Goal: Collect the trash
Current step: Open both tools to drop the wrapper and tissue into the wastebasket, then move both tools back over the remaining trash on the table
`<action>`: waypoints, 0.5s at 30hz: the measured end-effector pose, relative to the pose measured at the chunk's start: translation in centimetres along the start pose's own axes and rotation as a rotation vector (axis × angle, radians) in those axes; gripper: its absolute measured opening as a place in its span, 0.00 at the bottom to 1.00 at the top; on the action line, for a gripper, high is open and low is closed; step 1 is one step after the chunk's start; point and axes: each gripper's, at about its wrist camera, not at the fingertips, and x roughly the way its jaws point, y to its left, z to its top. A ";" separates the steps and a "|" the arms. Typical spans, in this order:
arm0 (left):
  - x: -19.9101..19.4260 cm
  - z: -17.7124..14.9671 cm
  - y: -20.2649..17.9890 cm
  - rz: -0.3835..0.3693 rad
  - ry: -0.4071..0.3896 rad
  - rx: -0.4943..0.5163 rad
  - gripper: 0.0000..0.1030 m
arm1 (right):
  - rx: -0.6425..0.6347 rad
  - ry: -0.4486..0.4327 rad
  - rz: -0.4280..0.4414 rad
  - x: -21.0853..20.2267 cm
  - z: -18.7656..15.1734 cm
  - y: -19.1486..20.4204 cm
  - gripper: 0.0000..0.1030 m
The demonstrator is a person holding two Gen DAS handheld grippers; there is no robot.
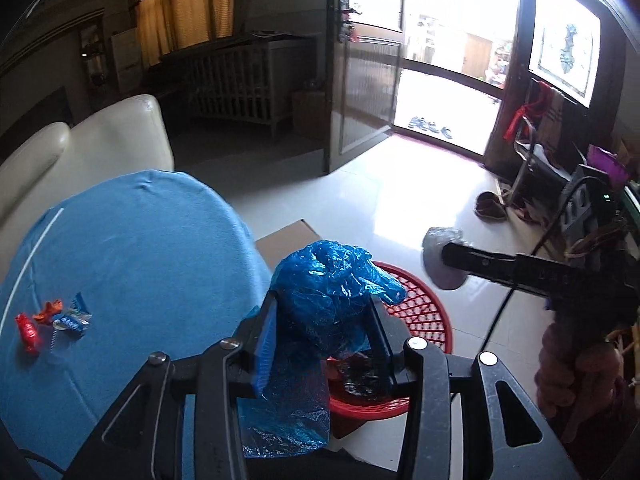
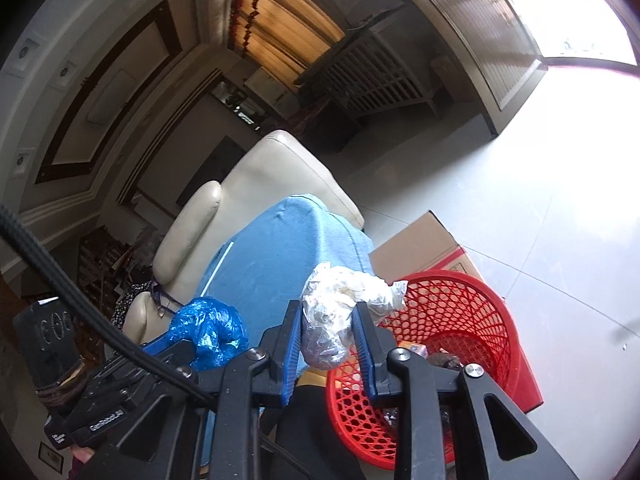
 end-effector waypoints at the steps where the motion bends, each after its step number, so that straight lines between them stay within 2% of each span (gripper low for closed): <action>1: 0.3 0.1 -0.5 0.001 0.002 0.015 0.45 | 0.013 0.004 -0.006 0.2 0.0 -0.4 0.28; 3: 0.5 0.1 -1.0 0.014 0.000 0.039 0.57 | 0.034 0.012 -0.015 0.4 -0.1 -0.9 0.29; 4: 0.5 0.1 -1.2 0.019 -0.006 0.050 0.59 | 0.048 0.019 -0.022 0.5 -0.1 -1.2 0.31; 5: 0.4 0.0 -1.3 0.021 -0.017 0.058 0.60 | 0.061 0.026 -0.028 0.6 0.0 -1.5 0.38; 6: 0.3 0.0 -1.3 0.021 -0.021 0.061 0.60 | 0.080 0.033 -0.035 0.6 0.1 -1.9 0.54; 7: 0.1 -0.1 -1.2 0.023 -0.022 0.062 0.60 | 0.090 0.033 -0.033 0.6 0.0 -2.1 0.62; 8: 0.0 -0.1 -0.9 0.031 -0.023 0.057 0.60 | 0.097 0.022 -0.029 0.4 0.1 -2.3 0.65; 12: -0.9 -0.9 1.6 0.065 -0.026 0.009 0.60 | 0.082 -0.028 -0.026 -0.9 0.5 -2.0 0.64; 15: -2.4 -2.9 4.6 0.109 -0.032 -0.036 0.61 | 0.042 -0.054 -0.013 -1.6 0.6 -1.0 0.64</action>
